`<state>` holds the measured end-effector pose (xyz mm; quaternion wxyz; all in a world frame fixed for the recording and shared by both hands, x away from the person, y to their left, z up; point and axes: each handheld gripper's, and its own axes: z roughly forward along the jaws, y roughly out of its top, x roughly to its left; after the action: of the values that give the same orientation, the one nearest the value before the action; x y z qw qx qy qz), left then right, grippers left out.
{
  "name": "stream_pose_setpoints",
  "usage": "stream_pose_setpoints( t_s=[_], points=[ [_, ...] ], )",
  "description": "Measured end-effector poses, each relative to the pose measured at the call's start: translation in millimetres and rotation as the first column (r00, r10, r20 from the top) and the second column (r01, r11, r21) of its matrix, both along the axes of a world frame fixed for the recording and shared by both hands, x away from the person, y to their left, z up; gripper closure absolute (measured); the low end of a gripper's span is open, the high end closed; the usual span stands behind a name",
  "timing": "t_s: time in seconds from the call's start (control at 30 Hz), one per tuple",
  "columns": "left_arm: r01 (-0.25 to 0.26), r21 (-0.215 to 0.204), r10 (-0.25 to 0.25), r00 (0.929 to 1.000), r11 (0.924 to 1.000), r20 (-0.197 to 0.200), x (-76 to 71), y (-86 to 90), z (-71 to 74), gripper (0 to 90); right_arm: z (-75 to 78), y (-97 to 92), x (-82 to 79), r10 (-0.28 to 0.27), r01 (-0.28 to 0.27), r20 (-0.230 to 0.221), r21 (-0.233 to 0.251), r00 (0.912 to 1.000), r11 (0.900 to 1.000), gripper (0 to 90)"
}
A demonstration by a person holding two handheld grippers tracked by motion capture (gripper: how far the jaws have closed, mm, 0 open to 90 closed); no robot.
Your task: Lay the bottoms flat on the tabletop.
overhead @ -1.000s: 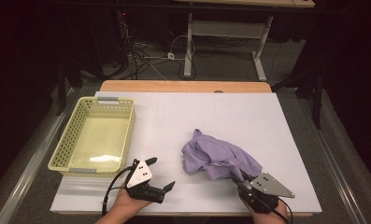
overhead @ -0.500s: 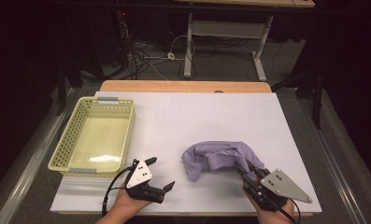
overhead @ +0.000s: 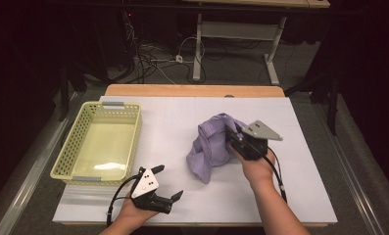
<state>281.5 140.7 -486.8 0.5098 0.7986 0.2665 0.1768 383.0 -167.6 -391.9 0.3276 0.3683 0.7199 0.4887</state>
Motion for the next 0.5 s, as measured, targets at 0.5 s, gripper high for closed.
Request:
stream_pose_setpoints(
  t_s=[0.5],
  points=[
    [0.004, -0.01, -0.005, 1.0, 0.9999, -0.003, 0.3, 0.8, -0.1, 0.0, -50.5, 54.7, 78.6, -0.005, -0.003, -0.185, -0.042, 0.9828, 0.9991, 64.3]
  ],
)
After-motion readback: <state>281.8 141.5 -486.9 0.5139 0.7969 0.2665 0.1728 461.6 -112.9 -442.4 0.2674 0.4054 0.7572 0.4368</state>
